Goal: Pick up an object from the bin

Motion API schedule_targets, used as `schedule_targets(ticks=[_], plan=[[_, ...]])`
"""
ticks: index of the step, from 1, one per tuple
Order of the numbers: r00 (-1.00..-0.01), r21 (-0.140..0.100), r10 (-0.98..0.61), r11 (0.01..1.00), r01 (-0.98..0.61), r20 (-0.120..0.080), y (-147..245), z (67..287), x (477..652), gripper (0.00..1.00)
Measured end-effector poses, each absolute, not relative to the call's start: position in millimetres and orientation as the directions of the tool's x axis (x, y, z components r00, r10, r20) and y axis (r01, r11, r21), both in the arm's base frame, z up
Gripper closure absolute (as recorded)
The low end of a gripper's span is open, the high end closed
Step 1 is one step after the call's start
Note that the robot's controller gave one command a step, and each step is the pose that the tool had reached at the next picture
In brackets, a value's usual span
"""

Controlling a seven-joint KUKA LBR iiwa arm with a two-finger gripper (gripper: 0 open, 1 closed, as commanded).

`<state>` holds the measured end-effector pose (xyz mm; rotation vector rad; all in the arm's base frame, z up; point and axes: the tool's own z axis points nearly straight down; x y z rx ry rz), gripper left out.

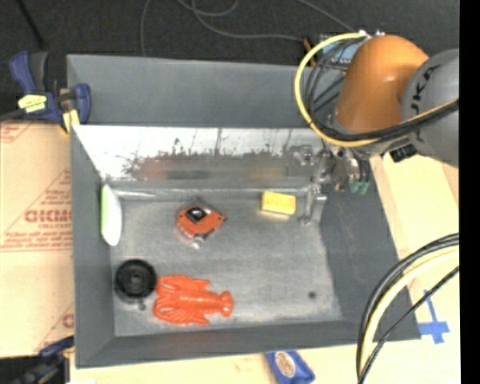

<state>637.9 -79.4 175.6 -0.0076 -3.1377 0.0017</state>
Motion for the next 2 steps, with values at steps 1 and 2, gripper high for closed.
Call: schedule_targets(ticks=[1, 2], plan=[[-1.0, -0.002, 0.004, 1.0, 0.004, -0.005, -79.4, 181.1, 639.5, 0.0], [-0.998, -0.004, -0.067, 0.998, -0.067, -0.01, -54.3, 149.2, 645.6, 0.0]])
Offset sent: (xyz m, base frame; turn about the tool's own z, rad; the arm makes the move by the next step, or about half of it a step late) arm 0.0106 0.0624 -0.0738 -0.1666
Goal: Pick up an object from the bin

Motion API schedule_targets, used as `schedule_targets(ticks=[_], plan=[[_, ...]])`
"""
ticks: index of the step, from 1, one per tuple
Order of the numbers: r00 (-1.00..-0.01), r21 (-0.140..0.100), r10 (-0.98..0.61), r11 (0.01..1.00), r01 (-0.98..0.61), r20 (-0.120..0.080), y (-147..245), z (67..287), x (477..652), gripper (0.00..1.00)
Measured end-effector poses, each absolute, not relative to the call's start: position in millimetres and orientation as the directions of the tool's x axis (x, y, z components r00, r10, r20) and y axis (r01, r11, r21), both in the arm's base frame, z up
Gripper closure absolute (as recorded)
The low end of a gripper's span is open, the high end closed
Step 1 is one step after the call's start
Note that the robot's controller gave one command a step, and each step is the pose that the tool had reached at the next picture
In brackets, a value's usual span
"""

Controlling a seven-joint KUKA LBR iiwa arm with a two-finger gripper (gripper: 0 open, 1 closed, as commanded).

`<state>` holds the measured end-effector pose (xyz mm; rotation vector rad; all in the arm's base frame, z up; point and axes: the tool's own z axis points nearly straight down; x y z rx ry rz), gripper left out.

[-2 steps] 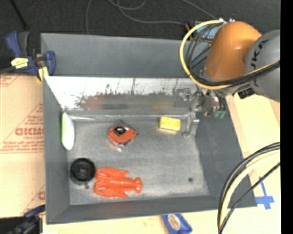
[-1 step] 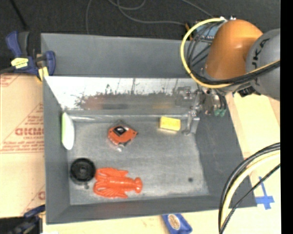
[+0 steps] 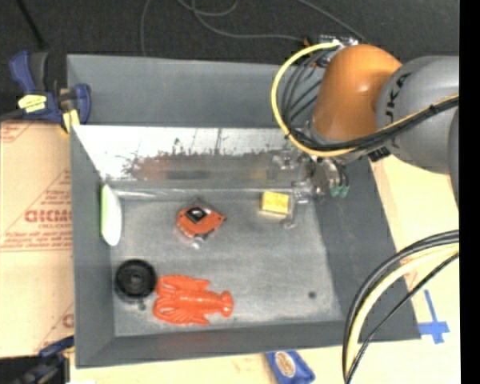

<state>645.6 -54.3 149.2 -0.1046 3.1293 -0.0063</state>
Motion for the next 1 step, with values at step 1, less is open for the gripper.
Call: schedule_targets(ticks=[1], plan=[[-0.998, 0.001, -0.07, 0.998, -0.07, -0.002, -4.6, 118.1, 635.7, 0.0]])
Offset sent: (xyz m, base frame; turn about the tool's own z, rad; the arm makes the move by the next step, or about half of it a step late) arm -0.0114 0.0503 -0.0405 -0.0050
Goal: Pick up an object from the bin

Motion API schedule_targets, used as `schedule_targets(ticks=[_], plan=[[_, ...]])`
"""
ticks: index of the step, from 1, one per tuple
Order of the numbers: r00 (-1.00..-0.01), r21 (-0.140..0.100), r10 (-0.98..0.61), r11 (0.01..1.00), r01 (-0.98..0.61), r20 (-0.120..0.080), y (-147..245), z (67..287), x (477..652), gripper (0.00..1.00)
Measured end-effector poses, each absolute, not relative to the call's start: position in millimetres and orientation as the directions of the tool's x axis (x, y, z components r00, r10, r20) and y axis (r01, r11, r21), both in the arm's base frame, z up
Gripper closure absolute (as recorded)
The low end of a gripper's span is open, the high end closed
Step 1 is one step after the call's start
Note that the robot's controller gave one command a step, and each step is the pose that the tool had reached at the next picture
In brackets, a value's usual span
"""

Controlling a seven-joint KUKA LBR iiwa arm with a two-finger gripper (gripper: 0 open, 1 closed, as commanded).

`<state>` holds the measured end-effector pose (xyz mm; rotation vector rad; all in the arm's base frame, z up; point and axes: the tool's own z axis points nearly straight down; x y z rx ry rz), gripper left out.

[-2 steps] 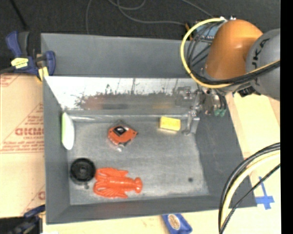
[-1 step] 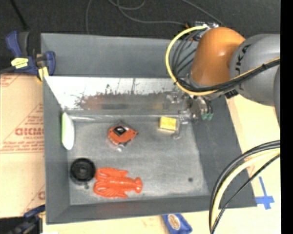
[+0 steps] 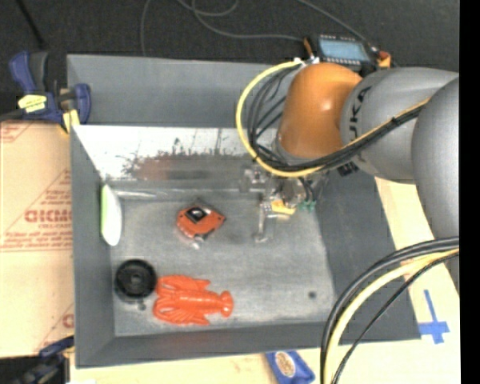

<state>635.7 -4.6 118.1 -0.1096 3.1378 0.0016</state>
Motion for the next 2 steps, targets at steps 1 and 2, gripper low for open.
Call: schedule_targets(ticks=[1, 2], plan=[[-0.998, 0.002, -0.07, 0.998, -0.07, -0.002, 22.7, 114.5, 634.5, 0.0], [-0.992, -0.003, -0.124, 0.992, -0.124, -0.009, 50.0, 94.3, 621.3, 0.0]])
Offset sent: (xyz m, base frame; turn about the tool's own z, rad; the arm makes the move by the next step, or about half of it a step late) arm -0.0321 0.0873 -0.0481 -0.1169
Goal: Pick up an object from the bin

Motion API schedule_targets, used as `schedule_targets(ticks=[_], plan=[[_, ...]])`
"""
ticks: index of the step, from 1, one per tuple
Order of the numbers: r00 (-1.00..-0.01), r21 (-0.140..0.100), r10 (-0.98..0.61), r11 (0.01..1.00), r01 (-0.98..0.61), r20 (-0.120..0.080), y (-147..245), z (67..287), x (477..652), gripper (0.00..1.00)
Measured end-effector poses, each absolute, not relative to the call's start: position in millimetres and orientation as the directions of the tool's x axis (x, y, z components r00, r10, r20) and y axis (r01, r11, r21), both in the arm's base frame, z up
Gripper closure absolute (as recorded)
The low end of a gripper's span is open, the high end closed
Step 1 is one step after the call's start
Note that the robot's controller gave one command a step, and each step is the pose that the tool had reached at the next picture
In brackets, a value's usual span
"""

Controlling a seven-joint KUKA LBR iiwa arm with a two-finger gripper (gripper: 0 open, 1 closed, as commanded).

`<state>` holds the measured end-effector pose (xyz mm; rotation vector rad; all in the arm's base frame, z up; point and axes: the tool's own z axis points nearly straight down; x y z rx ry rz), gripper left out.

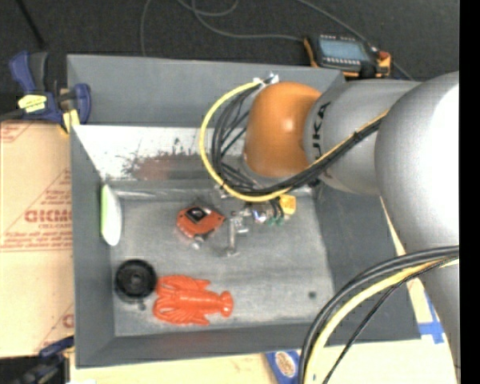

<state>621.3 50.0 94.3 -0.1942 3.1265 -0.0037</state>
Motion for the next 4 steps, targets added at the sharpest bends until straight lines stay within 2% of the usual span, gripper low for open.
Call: schedule_targets(ticks=[1, 2, 3, 4], plan=[[-0.989, 0.002, -0.144, 0.99, -0.144, -0.006, 71.0, 79.0, 593.2, 0.0], [-0.999, 0.001, -0.037, 0.999, -0.037, -0.001, 86.7, 83.8, 616.2, 0.0], [-0.973, -0.003, -0.232, 0.973, -0.232, -0.012, 114.7, 80.1, 620.0, 0.0], [-0.998, 0.003, -0.055, 0.998, -0.055, -0.01, 97.7, 76.3, 571.3, 1.0]])
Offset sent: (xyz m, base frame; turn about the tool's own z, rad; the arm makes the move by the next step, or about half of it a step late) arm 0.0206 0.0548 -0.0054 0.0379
